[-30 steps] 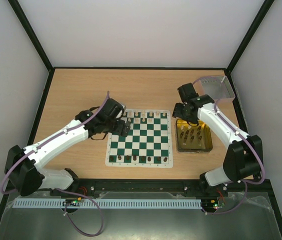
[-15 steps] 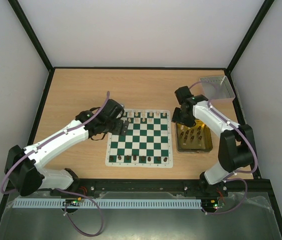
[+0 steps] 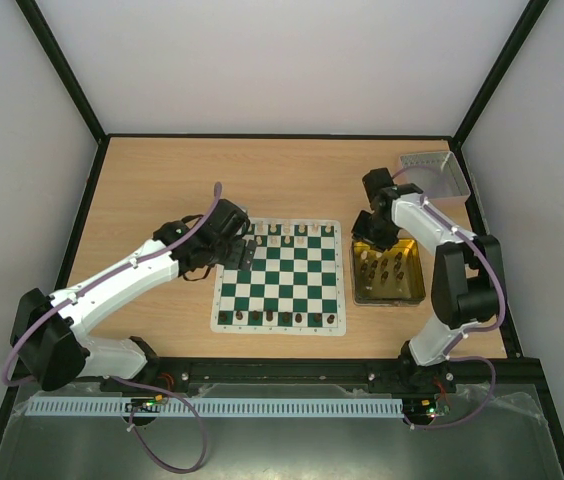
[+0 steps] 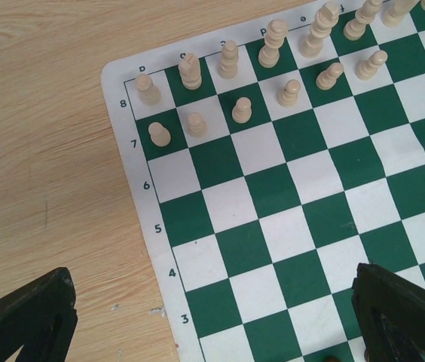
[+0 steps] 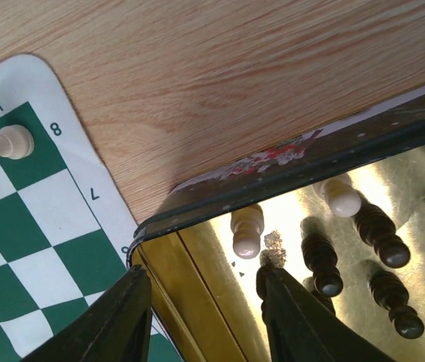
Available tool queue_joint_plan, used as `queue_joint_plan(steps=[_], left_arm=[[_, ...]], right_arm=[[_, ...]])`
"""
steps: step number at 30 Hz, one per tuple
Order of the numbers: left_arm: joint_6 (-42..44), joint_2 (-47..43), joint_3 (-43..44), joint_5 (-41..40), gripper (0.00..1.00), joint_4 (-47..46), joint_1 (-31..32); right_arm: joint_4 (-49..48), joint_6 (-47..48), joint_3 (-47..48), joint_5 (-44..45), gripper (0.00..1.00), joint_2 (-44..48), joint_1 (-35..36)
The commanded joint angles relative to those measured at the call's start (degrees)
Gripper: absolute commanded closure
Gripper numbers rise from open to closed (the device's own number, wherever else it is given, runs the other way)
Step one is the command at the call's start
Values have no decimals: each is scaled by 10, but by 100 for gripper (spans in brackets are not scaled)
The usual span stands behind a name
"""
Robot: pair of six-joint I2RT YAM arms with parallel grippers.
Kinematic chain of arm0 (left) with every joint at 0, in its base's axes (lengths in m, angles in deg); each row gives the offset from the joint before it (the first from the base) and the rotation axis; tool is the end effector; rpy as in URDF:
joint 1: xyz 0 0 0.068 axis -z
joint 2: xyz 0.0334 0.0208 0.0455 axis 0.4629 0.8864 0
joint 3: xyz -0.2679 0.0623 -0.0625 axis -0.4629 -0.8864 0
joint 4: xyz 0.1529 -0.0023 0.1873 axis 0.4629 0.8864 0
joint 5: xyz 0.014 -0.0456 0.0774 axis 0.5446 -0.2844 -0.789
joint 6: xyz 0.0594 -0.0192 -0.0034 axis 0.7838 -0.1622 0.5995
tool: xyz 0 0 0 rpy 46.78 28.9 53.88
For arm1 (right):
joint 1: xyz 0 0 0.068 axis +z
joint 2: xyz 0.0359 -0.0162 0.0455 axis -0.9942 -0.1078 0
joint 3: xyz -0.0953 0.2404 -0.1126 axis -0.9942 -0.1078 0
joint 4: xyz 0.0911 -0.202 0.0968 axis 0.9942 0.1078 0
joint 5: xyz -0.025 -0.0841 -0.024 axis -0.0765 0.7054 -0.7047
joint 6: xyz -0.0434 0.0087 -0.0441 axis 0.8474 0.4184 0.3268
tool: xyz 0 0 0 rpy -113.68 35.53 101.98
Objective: Set up the chess pieces on the board
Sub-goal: Pick up the chess piece from the storage box.
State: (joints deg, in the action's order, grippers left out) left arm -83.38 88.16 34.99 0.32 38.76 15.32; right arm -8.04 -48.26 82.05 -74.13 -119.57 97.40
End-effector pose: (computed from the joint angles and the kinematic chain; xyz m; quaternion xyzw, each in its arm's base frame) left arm 0.1912 -0.1638 0.2831 0.1483 0.9345 -0.0754 0.3147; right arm 0.2922 0.0804 0.2180 0.1953 0.9666 0.1476 0.0760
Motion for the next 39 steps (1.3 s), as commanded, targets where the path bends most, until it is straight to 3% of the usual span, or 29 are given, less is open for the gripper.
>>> queue_joint_plan(steps=[1,39], left_arm=[[-2,0,-8,-11,1,-2,3],[-4,-24,-25,-25,1,-4,3]], right_arm=[[12,-6,18,-18,61,-15,-9],[6,0,12,-7,72,-66,-21]])
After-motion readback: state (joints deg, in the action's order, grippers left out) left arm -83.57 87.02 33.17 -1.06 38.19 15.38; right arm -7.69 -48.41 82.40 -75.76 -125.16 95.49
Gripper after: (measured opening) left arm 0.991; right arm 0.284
